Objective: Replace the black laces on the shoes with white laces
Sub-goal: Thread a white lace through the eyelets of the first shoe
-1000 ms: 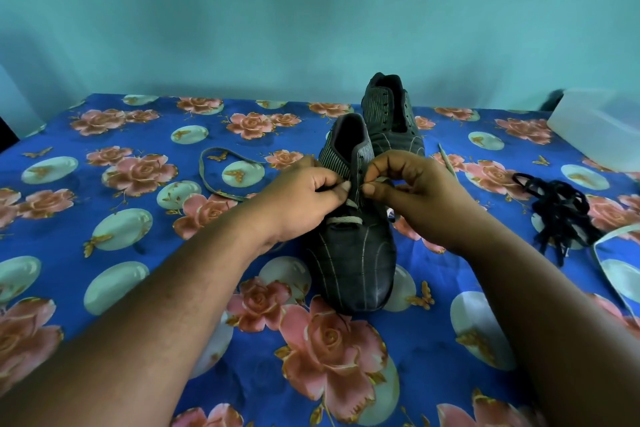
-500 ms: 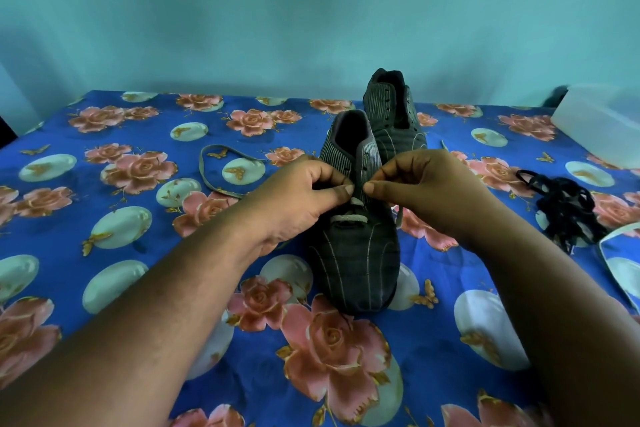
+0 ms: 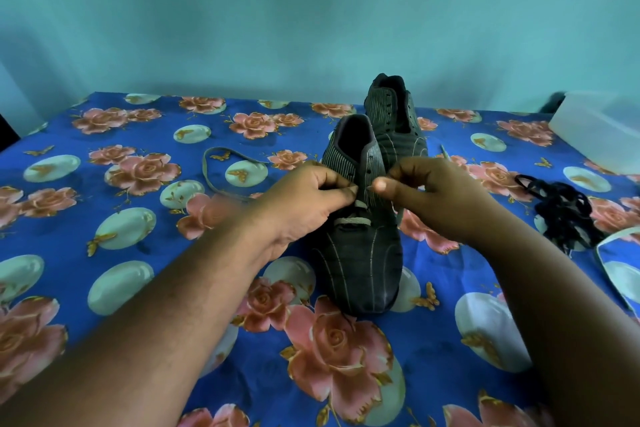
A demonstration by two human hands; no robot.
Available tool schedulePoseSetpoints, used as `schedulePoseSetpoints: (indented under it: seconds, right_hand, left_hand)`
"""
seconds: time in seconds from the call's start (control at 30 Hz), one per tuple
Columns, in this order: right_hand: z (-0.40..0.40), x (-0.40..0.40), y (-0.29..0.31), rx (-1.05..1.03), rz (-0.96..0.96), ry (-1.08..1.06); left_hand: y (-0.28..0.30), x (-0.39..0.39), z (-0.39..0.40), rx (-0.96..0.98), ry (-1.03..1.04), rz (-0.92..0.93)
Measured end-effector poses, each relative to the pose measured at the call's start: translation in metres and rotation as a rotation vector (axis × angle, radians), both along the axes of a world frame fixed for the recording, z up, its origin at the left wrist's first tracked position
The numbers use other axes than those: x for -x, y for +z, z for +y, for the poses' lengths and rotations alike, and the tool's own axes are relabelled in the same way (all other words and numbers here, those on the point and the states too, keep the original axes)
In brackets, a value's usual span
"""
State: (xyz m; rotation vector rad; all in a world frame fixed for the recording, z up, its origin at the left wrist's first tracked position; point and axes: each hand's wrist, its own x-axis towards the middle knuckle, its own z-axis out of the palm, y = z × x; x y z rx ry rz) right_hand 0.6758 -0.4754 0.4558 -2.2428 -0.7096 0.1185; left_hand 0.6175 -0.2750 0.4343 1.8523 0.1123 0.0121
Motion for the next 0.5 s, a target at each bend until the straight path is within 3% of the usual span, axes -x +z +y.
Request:
schedulePoseSetpoints:
  seconds: [0.13,0.33,0.5]
  right_hand:
    - [0.011,0.004,0.003,-0.001,0.1,-0.072]
    - [0.014,0.008,0.005,-0.215,0.373,-0.143]
    - [0.016,0.004,-0.002,-0.295,0.411,-0.166]
  left_hand:
    - [0.002,0.001,-0.001,0.043,0.01,0.018]
    - [0.003,0.002,-0.002,0.025,0.018,-0.008]
    - [0.002,0.002,-0.003,-0.039,0.036,-0.099]
